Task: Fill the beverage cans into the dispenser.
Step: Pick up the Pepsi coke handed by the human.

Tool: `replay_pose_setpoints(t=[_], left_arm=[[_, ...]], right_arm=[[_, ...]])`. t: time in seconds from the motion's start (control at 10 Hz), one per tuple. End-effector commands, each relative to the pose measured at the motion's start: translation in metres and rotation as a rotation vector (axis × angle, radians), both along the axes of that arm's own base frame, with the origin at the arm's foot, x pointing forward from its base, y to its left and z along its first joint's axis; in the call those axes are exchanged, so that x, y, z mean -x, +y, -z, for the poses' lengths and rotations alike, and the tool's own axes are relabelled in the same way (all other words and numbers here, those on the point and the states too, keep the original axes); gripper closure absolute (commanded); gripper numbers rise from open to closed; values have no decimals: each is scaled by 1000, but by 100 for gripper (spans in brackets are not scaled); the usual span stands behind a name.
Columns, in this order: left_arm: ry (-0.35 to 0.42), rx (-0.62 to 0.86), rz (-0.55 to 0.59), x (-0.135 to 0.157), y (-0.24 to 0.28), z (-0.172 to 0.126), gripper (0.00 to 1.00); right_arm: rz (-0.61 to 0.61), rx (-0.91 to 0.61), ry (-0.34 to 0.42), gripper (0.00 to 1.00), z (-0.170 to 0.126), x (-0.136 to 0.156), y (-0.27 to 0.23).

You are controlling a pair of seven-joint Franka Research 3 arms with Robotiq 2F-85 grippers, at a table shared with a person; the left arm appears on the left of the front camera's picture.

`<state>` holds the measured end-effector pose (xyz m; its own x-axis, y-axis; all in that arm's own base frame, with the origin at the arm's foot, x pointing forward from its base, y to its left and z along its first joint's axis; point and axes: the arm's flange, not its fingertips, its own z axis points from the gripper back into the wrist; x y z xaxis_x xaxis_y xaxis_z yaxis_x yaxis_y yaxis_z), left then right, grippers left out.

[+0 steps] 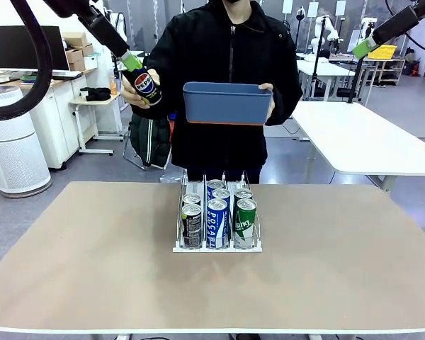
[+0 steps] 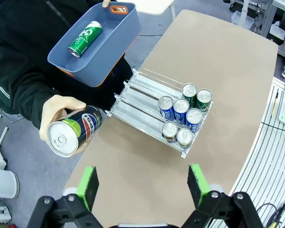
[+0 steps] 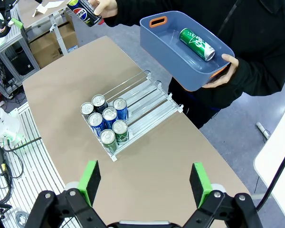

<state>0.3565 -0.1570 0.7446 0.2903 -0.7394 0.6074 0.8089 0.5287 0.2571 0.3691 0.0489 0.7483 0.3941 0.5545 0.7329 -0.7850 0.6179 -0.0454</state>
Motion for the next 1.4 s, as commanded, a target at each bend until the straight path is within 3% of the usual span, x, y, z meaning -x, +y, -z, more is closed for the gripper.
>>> replay_pose_setpoints(t=[0.0, 1.1, 1.2, 1.3], left_arm=[[6, -8, 8, 0, 3, 1, 0], [0, 0, 0, 0, 0, 0, 0], [12, 27, -69, 13, -8, -4, 0], [-33, 16, -106, 3, -15, -2, 0]], right_arm=[[-3, -9, 0, 0, 0, -1, 0], [-3, -9, 0, 0, 0, -1, 0], [-3, -9, 0, 0, 0, -1, 0], [-3, -9, 0, 0, 0, -1, 0]])
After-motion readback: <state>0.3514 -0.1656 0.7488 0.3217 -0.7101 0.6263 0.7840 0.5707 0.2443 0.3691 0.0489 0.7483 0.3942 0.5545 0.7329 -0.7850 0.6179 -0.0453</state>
